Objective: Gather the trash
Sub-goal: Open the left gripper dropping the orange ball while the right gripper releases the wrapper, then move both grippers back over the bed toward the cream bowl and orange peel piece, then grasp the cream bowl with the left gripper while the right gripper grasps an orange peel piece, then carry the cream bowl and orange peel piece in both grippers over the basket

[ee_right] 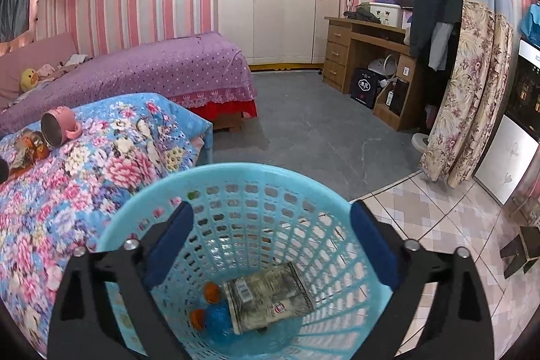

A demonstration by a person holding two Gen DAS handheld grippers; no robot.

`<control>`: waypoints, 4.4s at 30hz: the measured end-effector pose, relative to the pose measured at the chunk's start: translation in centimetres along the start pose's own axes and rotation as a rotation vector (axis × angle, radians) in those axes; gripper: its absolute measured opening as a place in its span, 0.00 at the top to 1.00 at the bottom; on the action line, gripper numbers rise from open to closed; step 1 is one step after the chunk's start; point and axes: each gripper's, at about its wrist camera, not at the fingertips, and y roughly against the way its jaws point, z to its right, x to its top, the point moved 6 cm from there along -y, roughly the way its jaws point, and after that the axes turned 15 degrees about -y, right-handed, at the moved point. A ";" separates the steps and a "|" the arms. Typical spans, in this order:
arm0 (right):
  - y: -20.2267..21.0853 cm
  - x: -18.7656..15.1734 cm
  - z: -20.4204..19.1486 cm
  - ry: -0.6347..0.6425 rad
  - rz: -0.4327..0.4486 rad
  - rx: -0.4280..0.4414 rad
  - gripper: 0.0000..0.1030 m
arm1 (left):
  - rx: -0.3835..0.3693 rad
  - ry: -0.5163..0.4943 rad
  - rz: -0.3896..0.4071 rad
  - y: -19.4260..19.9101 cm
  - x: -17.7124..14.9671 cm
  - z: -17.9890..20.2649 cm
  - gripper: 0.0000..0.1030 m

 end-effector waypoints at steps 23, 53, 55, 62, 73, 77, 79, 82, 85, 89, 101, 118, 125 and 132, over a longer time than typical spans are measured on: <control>0.2 0.2 -12.6 0.001 0.048 0.091 0.04 | 0.125 0.054 -0.014 0.4 -4.4 -13.3 0.05; -2.1 -4.7 -28.2 0.209 -0.033 0.203 0.04 | 0.205 0.289 -0.267 -4.3 -15.5 -29.6 0.05; -2.3 -5.0 -28.8 0.212 -0.050 0.219 0.04 | 0.188 0.312 -0.279 -4.8 -15.8 -29.9 0.05; -3.7 -5.9 -31.7 0.233 -0.100 0.254 0.04 | 0.164 0.298 -0.311 -6.8 -15.5 -30.1 0.10; -6.4 -7.8 -38.4 0.337 -0.164 0.312 0.20 | 0.111 0.268 -0.320 -7.8 -15.0 -30.2 0.41; -7.3 -8.3 -40.7 0.367 -0.201 0.335 0.30 | 0.154 0.299 -0.288 -7.0 -14.6 -32.2 0.41; -7.9 -8.8 -41.7 0.392 -0.219 0.331 0.38 | 0.177 0.301 -0.283 -6.7 -14.6 -32.9 0.41; -8.6 -9.2 -42.4 0.404 -0.246 0.338 0.54 | 0.186 0.317 -0.280 -6.4 -14.6 -33.5 0.41; -8.7 -9.6 -42.7 0.408 -0.264 0.359 0.70 | 0.190 0.328 -0.274 -6.2 -14.5 -33.8 0.41; -7.8 -9.0 -42.0 0.382 -0.241 0.374 0.73 | 0.190 0.334 -0.264 -5.9 -14.4 -33.8 0.41; -3.6 -6.4 -34.6 0.304 -0.167 0.342 0.73 | 0.189 0.286 -0.196 -3.6 -12.5 -30.1 0.41; 2.7 -3.2 -17.8 0.213 -0.042 0.237 0.73 | 0.106 0.191 -0.117 -0.6 -8.7 -17.2 0.41; 2.2 -1.3 -11.3 0.146 -0.031 0.198 0.73 | 0.056 0.173 -0.097 -0.5 -6.6 -10.6 0.41; 1.5 -0.2 -6.1 0.133 -0.009 0.134 0.73 | 0.013 0.104 -0.065 -0.7 -3.8 -4.4 0.41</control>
